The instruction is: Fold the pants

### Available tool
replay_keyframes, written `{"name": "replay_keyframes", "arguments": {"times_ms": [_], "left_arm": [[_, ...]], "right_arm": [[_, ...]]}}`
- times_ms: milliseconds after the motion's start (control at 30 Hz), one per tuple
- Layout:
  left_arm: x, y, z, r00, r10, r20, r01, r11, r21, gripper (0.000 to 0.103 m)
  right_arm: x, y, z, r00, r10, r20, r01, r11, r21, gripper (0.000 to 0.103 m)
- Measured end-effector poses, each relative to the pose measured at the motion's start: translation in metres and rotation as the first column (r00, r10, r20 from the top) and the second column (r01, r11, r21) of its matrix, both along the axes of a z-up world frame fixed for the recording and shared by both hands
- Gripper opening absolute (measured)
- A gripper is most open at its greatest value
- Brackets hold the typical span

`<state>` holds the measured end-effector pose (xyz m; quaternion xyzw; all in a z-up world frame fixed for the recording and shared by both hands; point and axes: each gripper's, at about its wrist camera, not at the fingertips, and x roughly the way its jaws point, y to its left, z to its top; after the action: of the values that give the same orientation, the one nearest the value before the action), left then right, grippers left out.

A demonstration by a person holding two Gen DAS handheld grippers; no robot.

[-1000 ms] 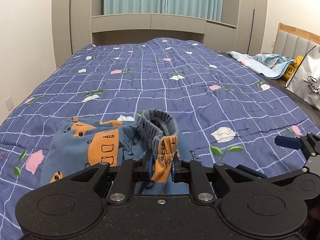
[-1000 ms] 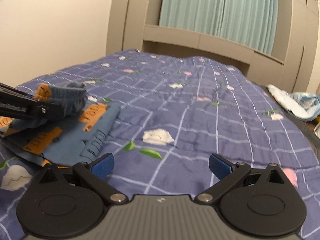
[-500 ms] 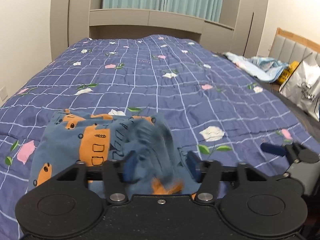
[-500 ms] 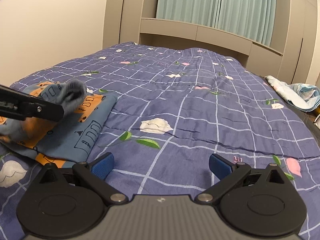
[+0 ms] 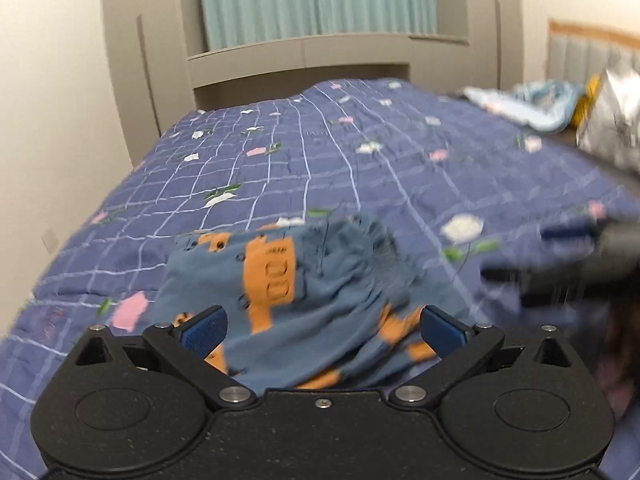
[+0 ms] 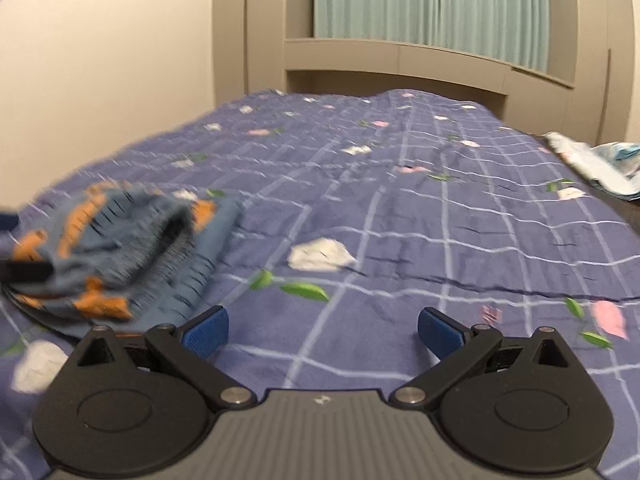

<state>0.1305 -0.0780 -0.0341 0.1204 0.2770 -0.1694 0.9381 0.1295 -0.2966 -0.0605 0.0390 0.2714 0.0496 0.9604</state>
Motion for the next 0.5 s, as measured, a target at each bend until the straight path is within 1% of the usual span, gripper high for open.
{"name": "replay_keyframes", "arguments": {"times_ms": [67, 167, 200, 267, 300, 333, 400, 433, 467, 500], "left_arm": [[-0.004, -0.001, -0.004, 0.999, -0.034, 0.016, 0.033, 0.998, 0.050, 0.102], [-0.004, -0.002, -0.009, 0.997, -0.080, 0.017, 0.078, 0.993, 0.089, 0.102], [-0.003, -0.002, -0.010, 0.996, -0.093, 0.012, 0.091, 0.991, 0.093, 0.102], [-0.001, -0.003, -0.012, 0.993, -0.118, 0.006, 0.117, 0.989, 0.091, 0.102], [0.001, -0.003, -0.012, 0.991, -0.133, 0.002, 0.133, 0.987, 0.088, 0.102], [0.003, -0.004, -0.011, 0.989, -0.147, 0.000, 0.147, 0.986, 0.084, 0.101], [0.005, -0.006, -0.012, 0.986, -0.168, -0.001, 0.167, 0.983, 0.079, 0.095], [0.006, -0.007, -0.012, 0.983, -0.183, -0.003, 0.183, 0.981, 0.072, 0.093], [0.007, -0.008, -0.012, 0.980, -0.197, -0.008, 0.197, 0.978, 0.066, 0.088], [0.009, -0.009, -0.013, 0.977, -0.213, -0.019, 0.213, 0.975, 0.060, 0.084]], "right_arm": [[0.010, -0.001, 0.007, 0.998, 0.060, -0.001, -0.060, 0.994, 0.089, 0.103], [0.033, 0.002, 0.016, 0.988, 0.156, -0.006, -0.150, 0.964, 0.219, 0.103], [0.042, 0.005, 0.018, 0.981, 0.193, -0.002, -0.186, 0.950, 0.249, 0.103], [0.060, 0.014, 0.021, 0.969, 0.247, -0.005, -0.237, 0.934, 0.269, 0.102], [0.067, 0.019, 0.022, 0.964, 0.267, -0.010, -0.255, 0.931, 0.262, 0.093], [0.075, 0.024, 0.022, 0.959, 0.283, -0.019, -0.269, 0.930, 0.250, 0.081], [0.085, 0.031, 0.022, 0.956, 0.291, -0.042, -0.275, 0.934, 0.227, 0.073], [0.087, 0.033, 0.021, 0.954, 0.296, -0.042, -0.280, 0.933, 0.226, 0.067], [0.088, 0.034, 0.020, 0.952, 0.303, -0.041, -0.286, 0.930, 0.230, 0.062], [0.090, 0.035, 0.019, 0.951, 0.307, -0.043, -0.290, 0.928, 0.233, 0.055]]}}
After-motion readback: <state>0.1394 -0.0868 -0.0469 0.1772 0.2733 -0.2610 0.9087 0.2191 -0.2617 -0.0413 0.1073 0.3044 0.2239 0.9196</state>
